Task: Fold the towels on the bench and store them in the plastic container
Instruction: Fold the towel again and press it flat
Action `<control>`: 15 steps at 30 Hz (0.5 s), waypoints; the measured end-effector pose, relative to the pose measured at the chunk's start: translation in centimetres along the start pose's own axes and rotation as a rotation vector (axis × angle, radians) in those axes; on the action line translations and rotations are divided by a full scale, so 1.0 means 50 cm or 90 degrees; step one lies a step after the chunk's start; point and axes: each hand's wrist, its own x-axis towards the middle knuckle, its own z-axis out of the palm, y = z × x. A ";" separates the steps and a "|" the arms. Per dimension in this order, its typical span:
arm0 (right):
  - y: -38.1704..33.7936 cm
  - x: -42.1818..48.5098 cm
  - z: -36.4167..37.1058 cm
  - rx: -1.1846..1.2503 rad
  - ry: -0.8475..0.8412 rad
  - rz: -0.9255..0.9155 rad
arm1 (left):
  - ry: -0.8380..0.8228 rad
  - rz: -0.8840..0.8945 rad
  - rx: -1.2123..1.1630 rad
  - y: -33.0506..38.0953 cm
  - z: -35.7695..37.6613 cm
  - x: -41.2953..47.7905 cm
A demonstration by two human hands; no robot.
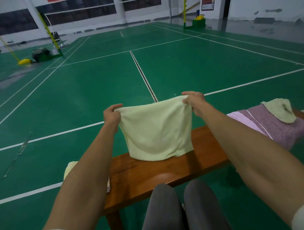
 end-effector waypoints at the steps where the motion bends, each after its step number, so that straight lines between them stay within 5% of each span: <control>1: 0.000 -0.003 -0.001 -0.001 0.000 0.014 | -0.001 -0.016 -0.002 0.000 -0.001 0.003; 6: -0.025 0.010 0.007 0.081 0.042 -0.005 | -0.036 -0.036 -0.135 0.027 0.009 0.011; 12: -0.041 0.029 -0.015 -0.085 0.022 -0.021 | -0.073 0.113 0.135 0.029 -0.033 0.024; 15: -0.081 0.031 -0.036 -0.138 -0.003 -0.080 | -0.080 0.142 0.139 0.055 -0.048 0.035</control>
